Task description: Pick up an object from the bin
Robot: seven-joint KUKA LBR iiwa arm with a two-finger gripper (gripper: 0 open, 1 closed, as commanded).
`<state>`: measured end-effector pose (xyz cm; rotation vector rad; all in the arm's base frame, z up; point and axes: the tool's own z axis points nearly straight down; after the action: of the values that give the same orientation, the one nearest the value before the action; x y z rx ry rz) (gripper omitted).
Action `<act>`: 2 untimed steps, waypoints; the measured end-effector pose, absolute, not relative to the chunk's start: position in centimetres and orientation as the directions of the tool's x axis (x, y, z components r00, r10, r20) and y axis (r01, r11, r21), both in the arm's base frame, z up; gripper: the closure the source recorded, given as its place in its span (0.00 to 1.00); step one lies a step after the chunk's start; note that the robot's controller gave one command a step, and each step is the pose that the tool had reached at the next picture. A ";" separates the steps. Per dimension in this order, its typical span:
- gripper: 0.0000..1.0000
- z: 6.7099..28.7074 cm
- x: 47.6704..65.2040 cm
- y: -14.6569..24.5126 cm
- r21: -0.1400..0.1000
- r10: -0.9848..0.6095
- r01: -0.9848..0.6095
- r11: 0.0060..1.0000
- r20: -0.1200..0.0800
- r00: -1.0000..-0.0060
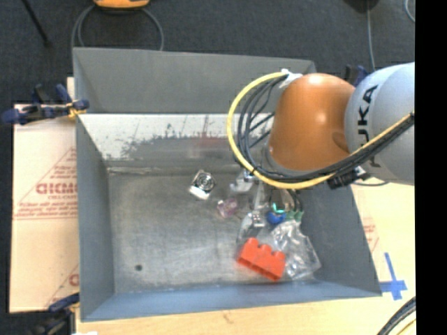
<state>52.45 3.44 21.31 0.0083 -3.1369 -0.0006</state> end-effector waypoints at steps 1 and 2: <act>0.00 8.6 56.3 -0.5 0.005 0.239 0.239 0.971 -0.011 -0.971; 0.00 10.2 58.8 -3.2 0.001 0.252 0.252 0.968 -0.009 -0.968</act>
Offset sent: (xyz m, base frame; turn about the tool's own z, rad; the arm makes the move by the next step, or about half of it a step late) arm 0.0385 -0.0432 -0.1431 0.2555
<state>58.81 -3.15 10.24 -0.4005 -3.1246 0.0002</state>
